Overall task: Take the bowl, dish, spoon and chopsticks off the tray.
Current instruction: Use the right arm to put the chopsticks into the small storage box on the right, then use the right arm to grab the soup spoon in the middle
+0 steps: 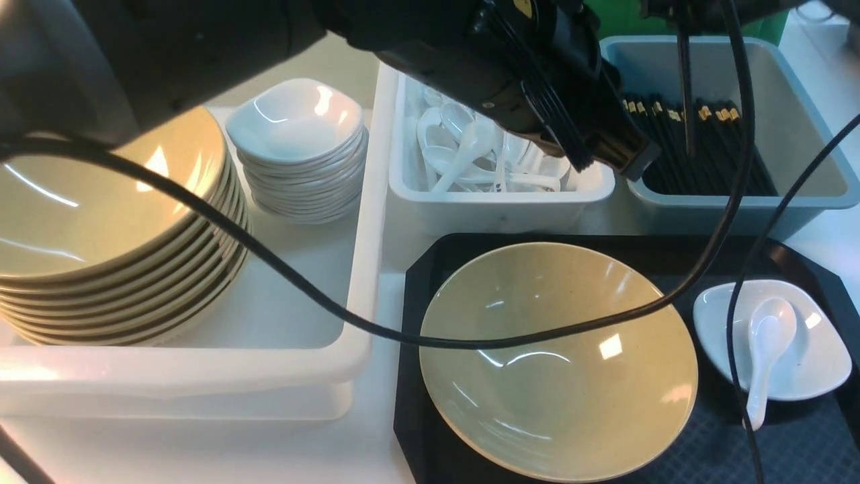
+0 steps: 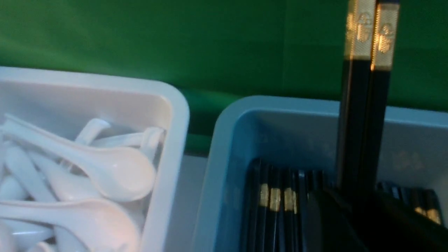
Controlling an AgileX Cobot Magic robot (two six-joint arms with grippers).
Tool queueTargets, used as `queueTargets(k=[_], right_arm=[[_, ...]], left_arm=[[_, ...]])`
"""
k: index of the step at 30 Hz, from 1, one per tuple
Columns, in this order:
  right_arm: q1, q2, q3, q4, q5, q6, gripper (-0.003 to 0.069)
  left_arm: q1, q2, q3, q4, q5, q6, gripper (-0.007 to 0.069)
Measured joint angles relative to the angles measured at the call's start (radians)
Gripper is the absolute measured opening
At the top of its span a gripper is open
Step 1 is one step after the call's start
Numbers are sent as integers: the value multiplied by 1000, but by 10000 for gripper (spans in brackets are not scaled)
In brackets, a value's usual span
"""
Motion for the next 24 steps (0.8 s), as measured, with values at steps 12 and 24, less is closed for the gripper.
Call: queueTargets(k=[12, 24], right_arm=[[-11, -58, -1, 2, 341, -52, 444], [-11, -404, 106, 19, 695, -225, 472]], left_arm=[[0, -38, 6, 26, 0, 8, -11], [0, -283, 203, 125, 55, 8, -11]])
